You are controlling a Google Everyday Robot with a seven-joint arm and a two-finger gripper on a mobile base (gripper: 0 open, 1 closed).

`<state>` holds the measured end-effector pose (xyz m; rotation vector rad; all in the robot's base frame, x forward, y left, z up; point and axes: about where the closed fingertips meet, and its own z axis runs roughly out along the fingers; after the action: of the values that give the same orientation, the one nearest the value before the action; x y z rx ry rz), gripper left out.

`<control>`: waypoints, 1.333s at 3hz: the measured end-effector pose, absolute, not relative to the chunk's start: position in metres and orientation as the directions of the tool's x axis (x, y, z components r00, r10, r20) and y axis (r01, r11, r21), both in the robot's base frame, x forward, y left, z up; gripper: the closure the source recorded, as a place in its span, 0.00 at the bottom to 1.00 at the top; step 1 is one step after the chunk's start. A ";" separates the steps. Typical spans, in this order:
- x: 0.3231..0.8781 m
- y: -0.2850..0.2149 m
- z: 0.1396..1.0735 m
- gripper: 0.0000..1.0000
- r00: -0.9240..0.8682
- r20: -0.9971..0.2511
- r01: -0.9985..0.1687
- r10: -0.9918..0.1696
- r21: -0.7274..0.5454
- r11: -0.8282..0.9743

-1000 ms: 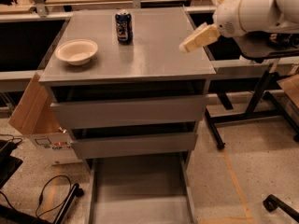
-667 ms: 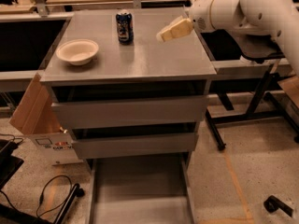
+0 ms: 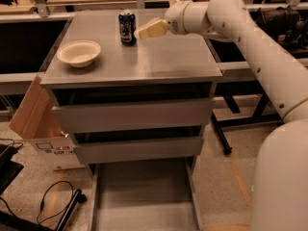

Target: Place pepsi can into bottom drawer

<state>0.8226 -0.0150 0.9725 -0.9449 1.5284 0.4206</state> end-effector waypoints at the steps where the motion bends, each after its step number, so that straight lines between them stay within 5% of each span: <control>1: 0.839 0.014 0.961 0.00 0.054 -0.962 -0.764 -0.268 -0.213 0.609; 4: 0.877 0.065 0.943 0.00 0.051 -0.980 -0.772 -0.194 -0.162 0.614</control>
Offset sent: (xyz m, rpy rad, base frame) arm 0.0514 0.0763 -0.0264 0.1521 0.0212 0.0027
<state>0.8772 0.0648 0.9433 -0.8560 1.4900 0.5338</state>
